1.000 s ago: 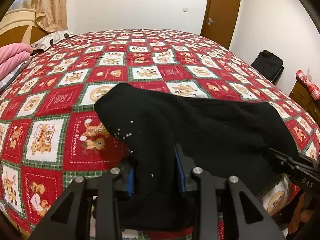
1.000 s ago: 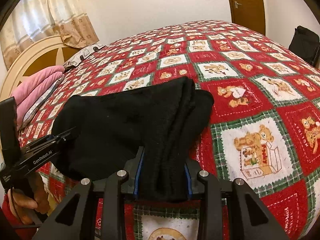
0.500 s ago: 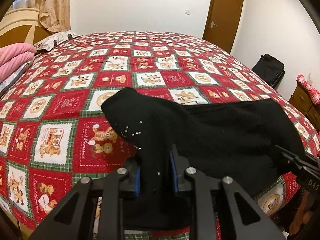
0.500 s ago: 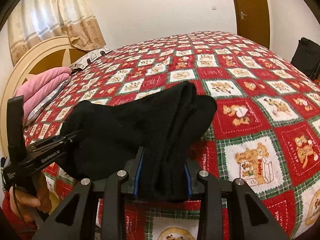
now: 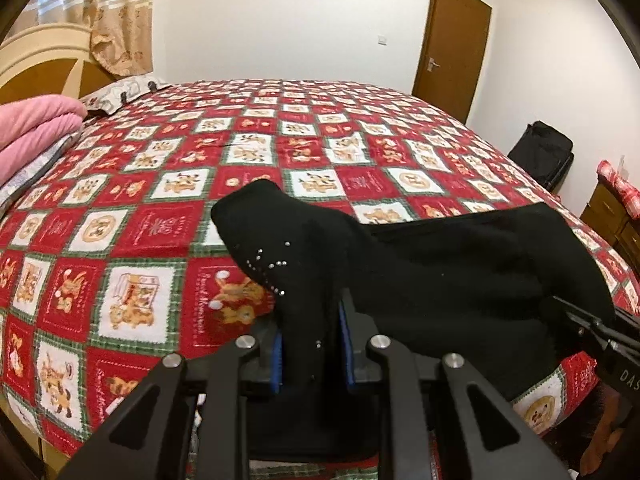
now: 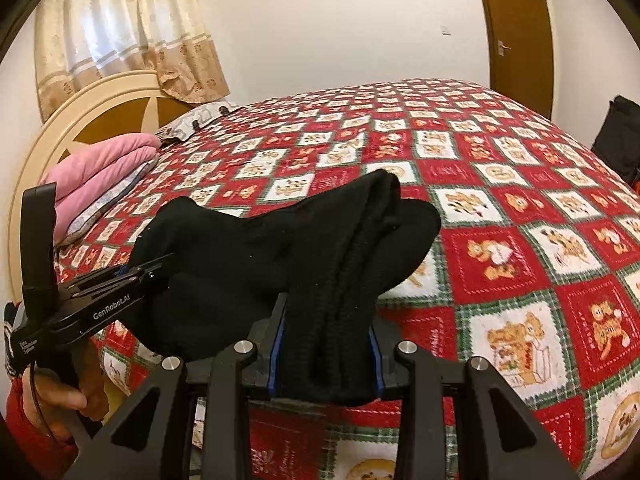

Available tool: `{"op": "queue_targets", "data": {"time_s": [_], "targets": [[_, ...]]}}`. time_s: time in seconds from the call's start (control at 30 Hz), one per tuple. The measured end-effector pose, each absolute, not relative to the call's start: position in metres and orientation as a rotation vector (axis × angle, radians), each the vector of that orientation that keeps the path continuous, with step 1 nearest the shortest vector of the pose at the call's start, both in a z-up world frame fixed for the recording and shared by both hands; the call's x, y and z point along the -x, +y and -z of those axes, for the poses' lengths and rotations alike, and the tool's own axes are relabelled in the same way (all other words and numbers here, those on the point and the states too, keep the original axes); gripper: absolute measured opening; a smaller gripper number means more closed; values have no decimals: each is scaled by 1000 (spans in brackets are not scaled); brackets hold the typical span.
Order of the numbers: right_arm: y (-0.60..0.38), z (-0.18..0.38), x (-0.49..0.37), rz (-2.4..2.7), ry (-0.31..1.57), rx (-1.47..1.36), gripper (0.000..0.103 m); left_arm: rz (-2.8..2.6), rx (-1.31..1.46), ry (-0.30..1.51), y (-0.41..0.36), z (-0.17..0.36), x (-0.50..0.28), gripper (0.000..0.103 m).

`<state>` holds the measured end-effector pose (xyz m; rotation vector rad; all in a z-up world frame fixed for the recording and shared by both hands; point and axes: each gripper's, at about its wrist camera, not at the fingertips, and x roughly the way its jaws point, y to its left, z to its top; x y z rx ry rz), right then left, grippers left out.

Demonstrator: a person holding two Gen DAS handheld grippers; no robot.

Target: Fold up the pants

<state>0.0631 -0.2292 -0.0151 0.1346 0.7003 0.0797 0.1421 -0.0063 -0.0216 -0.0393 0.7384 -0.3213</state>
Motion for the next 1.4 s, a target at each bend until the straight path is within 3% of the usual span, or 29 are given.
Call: {"op": "queue_targets", "data": {"time_s": [1.4], "targets": [[-22,-9,-188,-515,642,35,35,-155,205,655,196,9,-174,23]]}}
